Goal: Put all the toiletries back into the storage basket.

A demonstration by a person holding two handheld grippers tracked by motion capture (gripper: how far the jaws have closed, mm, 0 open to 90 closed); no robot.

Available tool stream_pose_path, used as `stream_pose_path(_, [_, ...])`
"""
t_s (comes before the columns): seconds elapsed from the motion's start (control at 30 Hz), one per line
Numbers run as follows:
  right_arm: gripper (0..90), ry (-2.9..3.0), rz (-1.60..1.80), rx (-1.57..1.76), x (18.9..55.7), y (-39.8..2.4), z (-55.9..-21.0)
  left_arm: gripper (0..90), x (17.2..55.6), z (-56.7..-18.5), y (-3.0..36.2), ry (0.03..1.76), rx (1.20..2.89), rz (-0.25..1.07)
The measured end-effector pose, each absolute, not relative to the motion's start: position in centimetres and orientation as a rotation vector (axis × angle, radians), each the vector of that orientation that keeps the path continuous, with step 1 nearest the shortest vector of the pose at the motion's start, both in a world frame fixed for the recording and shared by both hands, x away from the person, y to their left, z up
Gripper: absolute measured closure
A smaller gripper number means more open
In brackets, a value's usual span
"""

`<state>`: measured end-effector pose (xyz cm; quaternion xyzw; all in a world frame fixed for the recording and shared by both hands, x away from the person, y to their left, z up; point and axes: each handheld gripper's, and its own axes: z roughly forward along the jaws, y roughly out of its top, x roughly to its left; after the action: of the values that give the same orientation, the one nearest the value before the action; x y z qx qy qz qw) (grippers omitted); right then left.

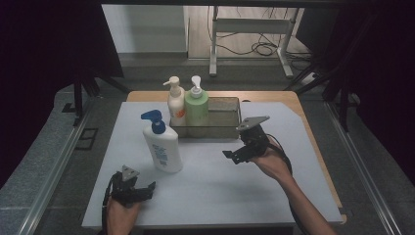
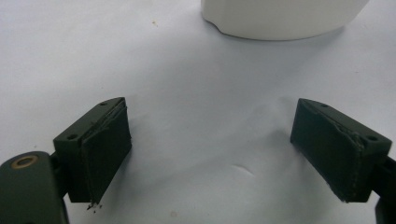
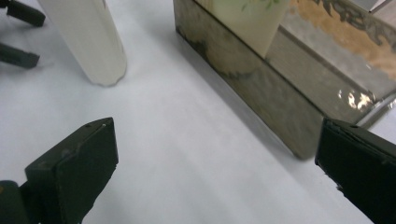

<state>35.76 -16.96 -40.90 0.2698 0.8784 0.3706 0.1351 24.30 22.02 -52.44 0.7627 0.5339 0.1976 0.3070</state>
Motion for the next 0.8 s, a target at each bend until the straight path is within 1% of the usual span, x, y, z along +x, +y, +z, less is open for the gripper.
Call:
stream_pose_path(0.6, [0.0,2.504,1.041,0.795,31.5,-20.6,-42.8,11.5,24.3,-52.4,22.0,1.412,2.020,0.521])
stream_pose_path(0.8, [0.0,2.485,1.058,0.822,30.3,-21.8,-43.9,11.6,24.3,-52.4,22.0,1.419,2.014,0.519])
